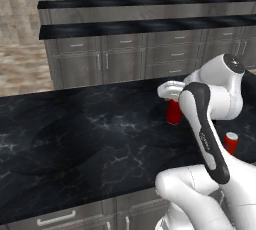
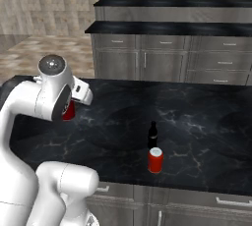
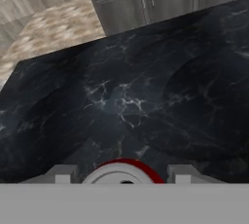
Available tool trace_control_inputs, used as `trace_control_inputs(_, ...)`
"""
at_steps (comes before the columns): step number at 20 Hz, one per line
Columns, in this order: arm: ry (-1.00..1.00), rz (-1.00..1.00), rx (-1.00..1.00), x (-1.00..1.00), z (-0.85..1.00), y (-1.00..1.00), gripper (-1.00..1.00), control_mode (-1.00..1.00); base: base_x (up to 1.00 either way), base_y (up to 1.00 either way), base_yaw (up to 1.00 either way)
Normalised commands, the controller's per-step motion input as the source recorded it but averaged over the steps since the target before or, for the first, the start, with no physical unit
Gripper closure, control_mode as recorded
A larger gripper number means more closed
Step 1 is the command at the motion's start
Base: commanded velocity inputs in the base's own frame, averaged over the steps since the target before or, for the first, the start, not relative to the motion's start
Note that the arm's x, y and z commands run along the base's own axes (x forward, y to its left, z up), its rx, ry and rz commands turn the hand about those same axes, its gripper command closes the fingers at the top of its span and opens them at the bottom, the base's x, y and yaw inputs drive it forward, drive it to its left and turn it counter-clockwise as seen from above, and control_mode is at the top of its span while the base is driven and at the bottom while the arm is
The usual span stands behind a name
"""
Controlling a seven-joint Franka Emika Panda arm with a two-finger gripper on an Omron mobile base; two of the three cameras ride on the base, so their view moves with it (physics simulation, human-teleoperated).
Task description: Move the drinks to the dining counter.
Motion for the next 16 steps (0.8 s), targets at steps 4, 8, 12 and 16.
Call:
trace_control_inputs(4,0.11,-0.09,0.01,-0.28,0.59,0.0,1.0,-1.0,0.0,0.0,0.0)
trace_control_inputs(8,0.05,-0.12,0.0,-0.23,0.66,0.0,1.0,-1.0,0.0,0.0,0.0)
trace_control_inputs(12,0.06,-0.1,0.01,-0.25,0.43,-0.1,1.0,-1.0,0.0,0.0,0.0)
trace_control_inputs(16,0.05,-0.07,0.04,-0.47,0.46,-0.21,1.0,-1.0,0.0,0.0,0.0)
